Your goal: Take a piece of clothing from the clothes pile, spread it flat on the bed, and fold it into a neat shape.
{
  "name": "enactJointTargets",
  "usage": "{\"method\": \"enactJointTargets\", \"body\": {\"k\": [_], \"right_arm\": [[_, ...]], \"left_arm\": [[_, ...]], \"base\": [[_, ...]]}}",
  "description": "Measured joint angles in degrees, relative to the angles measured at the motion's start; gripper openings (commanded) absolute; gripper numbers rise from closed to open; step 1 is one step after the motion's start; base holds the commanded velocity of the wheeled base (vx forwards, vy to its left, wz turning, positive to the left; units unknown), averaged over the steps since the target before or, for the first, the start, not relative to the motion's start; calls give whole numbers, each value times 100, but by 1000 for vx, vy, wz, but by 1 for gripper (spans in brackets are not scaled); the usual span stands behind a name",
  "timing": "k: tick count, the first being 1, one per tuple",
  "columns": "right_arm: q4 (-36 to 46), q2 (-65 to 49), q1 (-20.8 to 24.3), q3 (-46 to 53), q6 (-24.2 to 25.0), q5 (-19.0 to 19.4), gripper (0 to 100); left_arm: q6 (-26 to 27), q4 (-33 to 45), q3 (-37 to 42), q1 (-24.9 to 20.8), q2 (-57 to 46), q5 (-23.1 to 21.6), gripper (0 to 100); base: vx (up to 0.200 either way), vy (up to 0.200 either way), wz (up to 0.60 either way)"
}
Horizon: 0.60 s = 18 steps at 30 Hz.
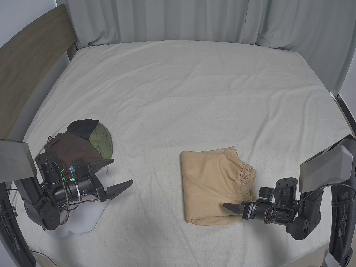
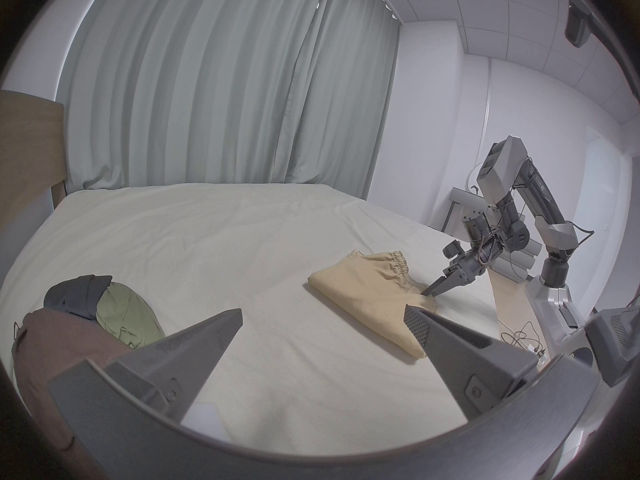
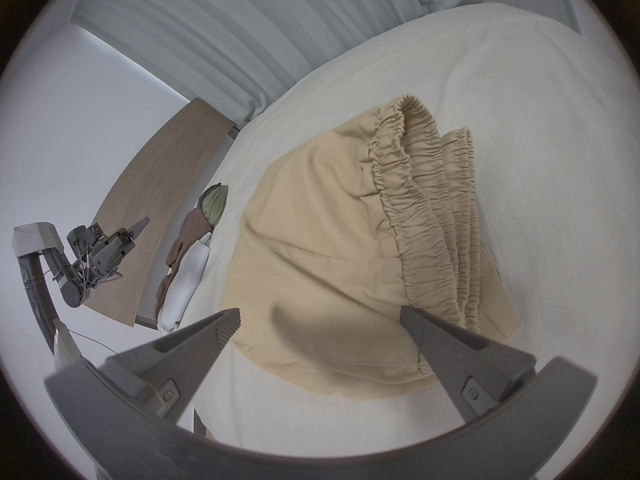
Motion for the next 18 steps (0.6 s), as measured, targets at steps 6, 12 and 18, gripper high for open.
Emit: {"method": "enactJointTargets", "body": {"k": [6, 12, 18], "right_arm": [[13, -245, -26, -369, 239, -83, 100], [11, -417, -80, -1012, 802, -492, 100], [9, -210, -262, -1421, 887, -661, 100]], "left_arm": [[0, -2, 13, -11, 2, 4, 100], [0, -2, 18, -20, 5, 9, 100], [0, -2, 18, -20, 2, 11, 100]], "base": [[0, 0, 0], [0, 0, 0], [0, 0, 0]]}}
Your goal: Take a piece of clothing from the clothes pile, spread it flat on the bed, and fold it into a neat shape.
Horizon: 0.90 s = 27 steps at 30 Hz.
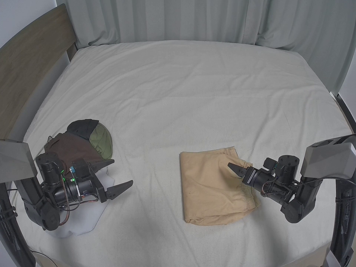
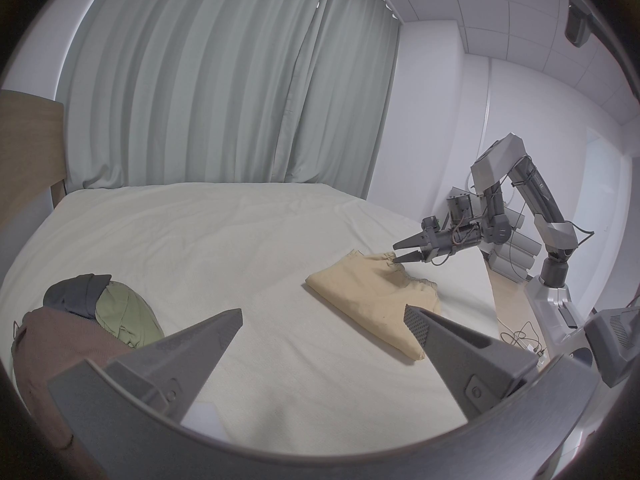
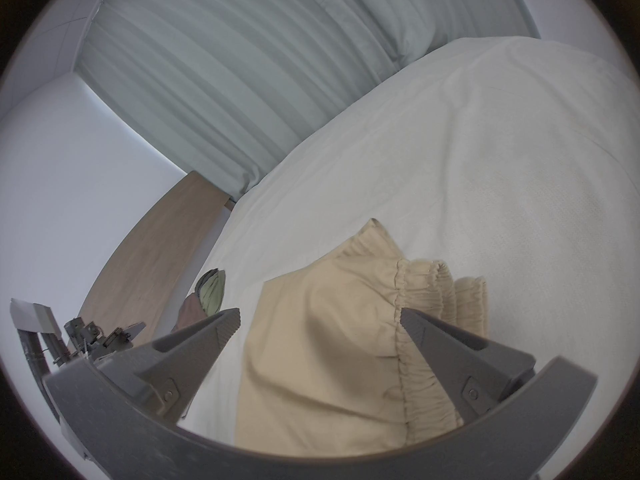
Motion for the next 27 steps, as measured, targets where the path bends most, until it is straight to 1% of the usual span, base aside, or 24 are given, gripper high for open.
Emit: {"method": "enactJointTargets", "body": {"k": [4, 16, 23, 27], "right_arm": [[-2, 221, -124, -199, 6, -126, 100], [-6, 396, -174, -274, 6, -134, 100], [-2, 110, -215, -78, -397, -104, 100], [-2, -236, -240, 193, -501, 88, 100]], "left_arm": [[0, 0, 0, -2, -2, 1, 100], [0, 0, -2, -11, 2, 15, 100], [-2, 0, -18, -5, 0, 12, 100], [0, 2, -16, -5, 0, 15, 100]], "base": [[0, 0, 0], [0, 0, 0], [0, 0, 0], [0, 0, 0]]}}
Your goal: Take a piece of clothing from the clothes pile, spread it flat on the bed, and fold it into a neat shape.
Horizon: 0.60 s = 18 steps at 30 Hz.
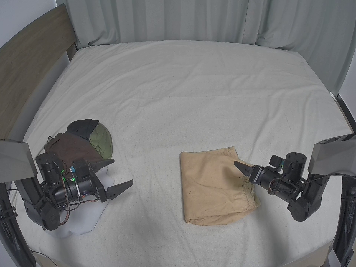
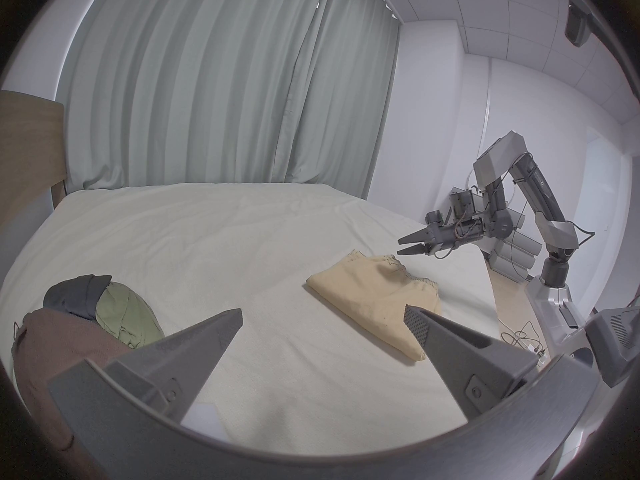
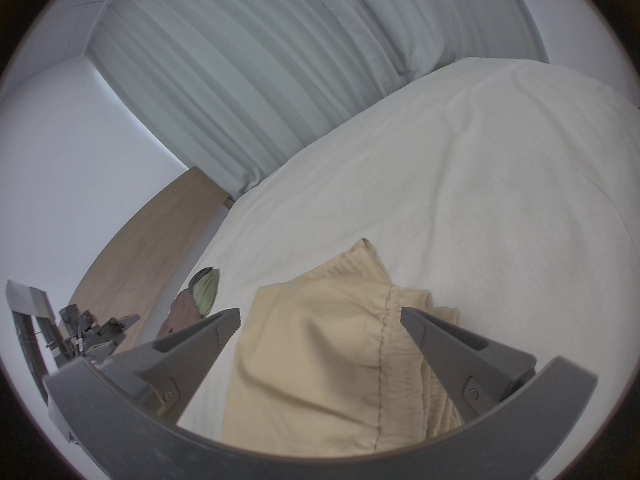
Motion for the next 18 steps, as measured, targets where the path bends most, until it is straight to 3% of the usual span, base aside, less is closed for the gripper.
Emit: {"method": "enactJointTargets", "body": {"k": [8, 18], "right_arm": [[22, -502, -286, 885, -952, 657, 100], [22, -150, -468, 1395, -1352, 805, 100]], "left_arm": [[-2, -2, 11, -2, 2, 0, 100], [-2, -2, 28, -4, 0, -2, 100]], "base": [[0, 0, 0], [0, 0, 0]]}}
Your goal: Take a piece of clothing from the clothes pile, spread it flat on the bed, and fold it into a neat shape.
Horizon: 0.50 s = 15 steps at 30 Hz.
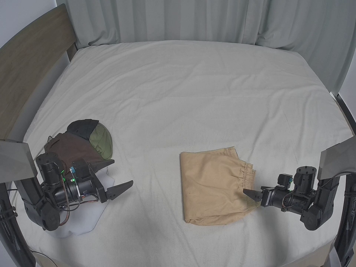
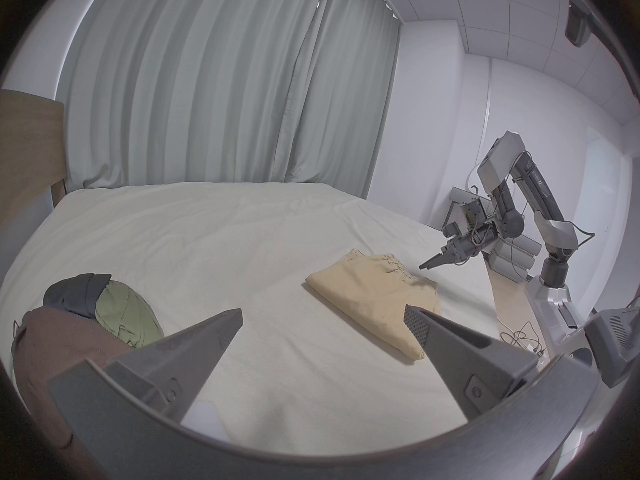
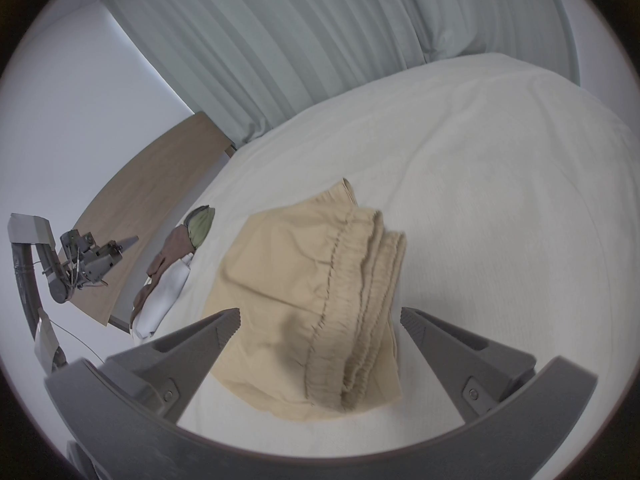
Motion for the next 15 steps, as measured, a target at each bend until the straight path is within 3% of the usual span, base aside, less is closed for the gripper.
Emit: {"method": "enactJointTargets", "body": {"k": [15], "right_arm": [[-11, 756, 24, -91, 66, 22, 100]], "left_arm": [[2, 2, 5, 0, -2, 2, 100]], "base": [[0, 0, 0]]}}
